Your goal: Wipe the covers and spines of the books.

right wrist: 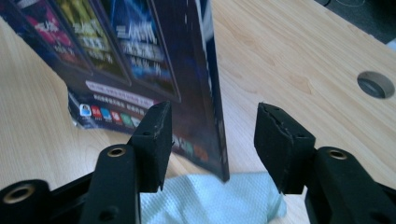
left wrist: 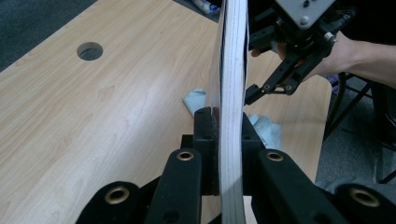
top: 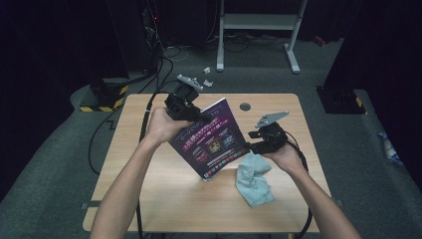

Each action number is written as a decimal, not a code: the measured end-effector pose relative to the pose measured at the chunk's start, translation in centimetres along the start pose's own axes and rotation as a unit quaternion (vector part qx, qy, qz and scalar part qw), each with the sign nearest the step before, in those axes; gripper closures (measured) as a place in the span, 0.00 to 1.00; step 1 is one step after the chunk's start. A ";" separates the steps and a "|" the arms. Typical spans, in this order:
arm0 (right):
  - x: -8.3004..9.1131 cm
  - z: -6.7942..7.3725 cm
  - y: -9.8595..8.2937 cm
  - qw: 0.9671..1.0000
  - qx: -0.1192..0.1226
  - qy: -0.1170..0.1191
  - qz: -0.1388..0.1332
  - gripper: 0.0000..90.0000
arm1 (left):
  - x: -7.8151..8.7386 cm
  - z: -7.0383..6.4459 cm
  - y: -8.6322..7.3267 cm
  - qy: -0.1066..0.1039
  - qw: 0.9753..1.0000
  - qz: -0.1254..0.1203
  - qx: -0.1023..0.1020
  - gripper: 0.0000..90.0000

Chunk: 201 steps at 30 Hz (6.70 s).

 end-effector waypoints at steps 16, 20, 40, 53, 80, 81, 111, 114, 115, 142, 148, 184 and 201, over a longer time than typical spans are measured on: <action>-2.1 1.1 1.4 0.996 0.043 0.079 0.016 0.57 | -0.8 -0.3 0.3 -0.024 1.000 0.006 -0.001 0.93; -2.1 0.7 1.4 0.994 0.037 0.102 0.009 0.65 | -0.7 -0.2 0.2 -0.023 1.000 0.006 0.000 0.93; -0.9 0.7 1.8 0.989 0.038 0.139 0.024 0.93 | -0.9 1.0 -0.9 -0.015 1.000 -0.011 0.011 0.90; -0.1 0.7 2.3 0.992 0.034 0.117 0.030 0.93 | -0.9 1.3 -1.2 -0.017 1.000 -0.019 0.015 0.86; 1.5 0.3 3.5 0.994 0.049 0.089 0.049 0.93 | -1.4 1.9 -2.9 0.021 0.999 -0.039 0.029 0.71; 1.4 0.2 3.5 0.993 0.043 0.093 0.051 0.93 | -1.4 2.0 -3.0 0.023 0.998 -0.043 0.032 0.70; 2.0 -0.7 5.3 0.994 -0.012 0.054 0.098 0.93 | 1.8 3.8 -8.6 0.119 0.983 -0.108 0.091 0.38; 2.1 -1.1 5.7 0.993 -0.027 0.050 0.107 0.93 | 0.8 3.9 -10.2 0.129 0.983 -0.085 0.102 0.38; 2.0 -1.3 5.9 0.992 -0.030 0.048 0.114 0.93 | 0.3 3.9 -10.9 0.137 0.983 -0.073 0.103 0.38; 5.5 -7.0 6.1 0.963 -0.180 -0.062 0.189 0.93 | -5.8 4.1 -21.0 0.216 0.966 0.038 0.138 0.40; 6.3 -8.6 5.4 0.947 -0.202 -0.109 0.223 0.93 | -5.8 4.3 -22.6 0.234 0.960 0.032 0.149 0.40; 0.1 -7.9 3.8 0.930 -0.232 -0.080 0.272 0.93 | -6.3 4.0 -25.4 0.294 0.944 0.018 0.148 0.37; -3.6 -5.6 2.9 0.935 -0.235 -0.027 0.263 0.93 | -6.6 3.2 -26.8 0.312 0.941 -0.038 0.124 0.33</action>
Point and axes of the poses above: each handheld gripper's, and its own axes: x roughly backward along the jaws, y roughly out of its top, z roughly to its left, the point moved 1 cm from there along -x, roughly forward along the jaws, and after that the axes turned 8 degrees about -z, right-handed, at the moved point
